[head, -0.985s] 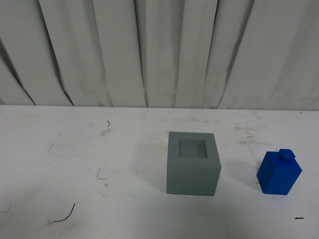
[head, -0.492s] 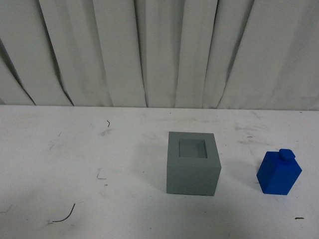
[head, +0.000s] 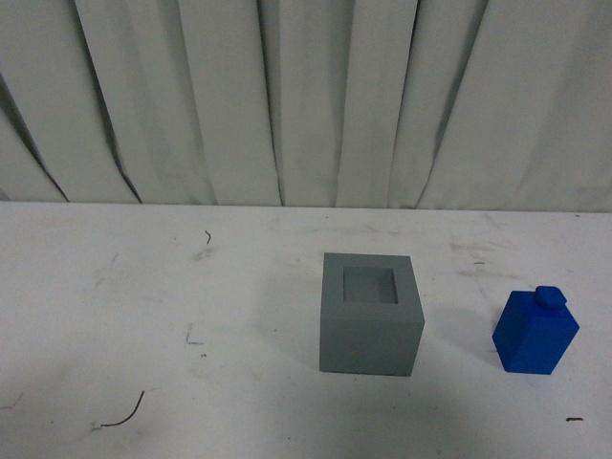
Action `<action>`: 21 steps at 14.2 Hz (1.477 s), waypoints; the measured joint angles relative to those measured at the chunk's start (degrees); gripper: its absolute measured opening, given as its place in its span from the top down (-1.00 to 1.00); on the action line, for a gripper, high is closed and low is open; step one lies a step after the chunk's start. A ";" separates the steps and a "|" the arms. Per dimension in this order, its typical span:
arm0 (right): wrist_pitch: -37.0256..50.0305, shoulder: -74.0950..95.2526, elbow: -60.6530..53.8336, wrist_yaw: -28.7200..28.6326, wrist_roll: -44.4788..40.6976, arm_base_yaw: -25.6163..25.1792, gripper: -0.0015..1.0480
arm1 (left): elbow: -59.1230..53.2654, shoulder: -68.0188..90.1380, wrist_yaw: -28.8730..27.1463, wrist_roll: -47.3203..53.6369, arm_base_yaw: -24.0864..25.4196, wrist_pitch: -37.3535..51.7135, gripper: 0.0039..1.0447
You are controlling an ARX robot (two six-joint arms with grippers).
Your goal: Insert blue part into gray base
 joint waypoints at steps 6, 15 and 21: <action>33.88 50.25 22.32 -1.29 -2.58 -0.48 -0.88 | 0.00 0.00 0.00 0.02 0.00 0.00 -0.88; -1.31 77.68 56.48 -17.00 -39.69 1.27 -0.88 | 0.00 0.00 0.00 0.00 0.00 0.00 -0.88; -52.96 89.64 78.23 -13.86 -82.31 8.17 -0.88 | 0.00 0.00 0.00 0.02 0.00 0.00 -0.88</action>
